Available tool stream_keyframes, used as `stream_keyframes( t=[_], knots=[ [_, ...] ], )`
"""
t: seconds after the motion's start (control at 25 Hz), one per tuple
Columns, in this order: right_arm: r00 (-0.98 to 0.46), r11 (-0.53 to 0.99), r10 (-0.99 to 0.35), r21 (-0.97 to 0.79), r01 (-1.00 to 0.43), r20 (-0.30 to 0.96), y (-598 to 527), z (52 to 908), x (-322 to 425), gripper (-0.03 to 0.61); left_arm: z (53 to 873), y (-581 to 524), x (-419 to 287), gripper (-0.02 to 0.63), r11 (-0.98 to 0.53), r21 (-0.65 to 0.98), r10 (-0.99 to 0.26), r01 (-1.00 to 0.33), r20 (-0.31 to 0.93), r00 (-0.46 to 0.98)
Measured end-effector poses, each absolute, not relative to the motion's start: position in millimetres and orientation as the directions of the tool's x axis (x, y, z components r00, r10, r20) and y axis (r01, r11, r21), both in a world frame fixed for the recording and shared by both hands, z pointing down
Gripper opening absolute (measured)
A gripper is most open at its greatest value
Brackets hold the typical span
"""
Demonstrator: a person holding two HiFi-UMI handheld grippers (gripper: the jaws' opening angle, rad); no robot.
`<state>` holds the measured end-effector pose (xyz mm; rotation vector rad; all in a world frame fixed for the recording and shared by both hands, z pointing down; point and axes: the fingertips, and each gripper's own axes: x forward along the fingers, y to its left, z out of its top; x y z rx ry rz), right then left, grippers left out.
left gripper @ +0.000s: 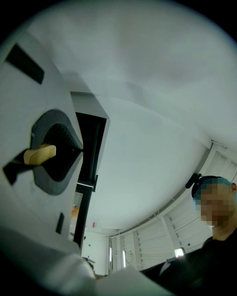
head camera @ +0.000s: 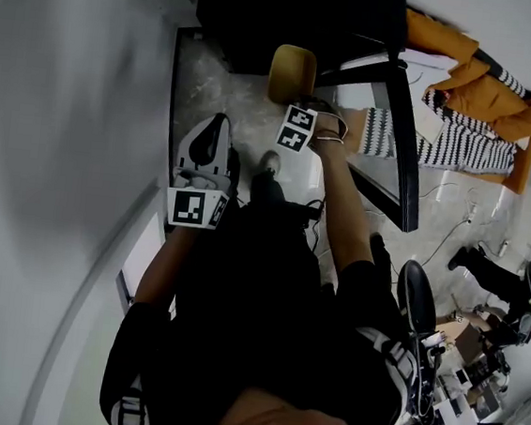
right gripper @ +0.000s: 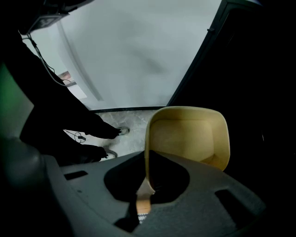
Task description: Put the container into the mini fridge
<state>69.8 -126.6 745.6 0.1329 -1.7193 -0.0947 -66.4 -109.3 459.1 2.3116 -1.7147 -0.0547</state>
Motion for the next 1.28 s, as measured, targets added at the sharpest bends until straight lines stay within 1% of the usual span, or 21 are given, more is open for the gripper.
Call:
stream_keyframes(
  t=[0.72,1.28],
  knots=[
    [-0.107,0.982,-0.181,0.175,-0.068,0.978,-195,799,70,0.002,471,-124,-75,0.012,-0.273,0.244,-0.939,-0.931,0.144,0.313],
    [-0.071,0.986,-0.159,0.154,-0.069,0.985,-236,839,70,0.002,485,-139,-85,0.012,-0.264,0.248,-0.935,-0.932,0.171,0.311]
  ],
)
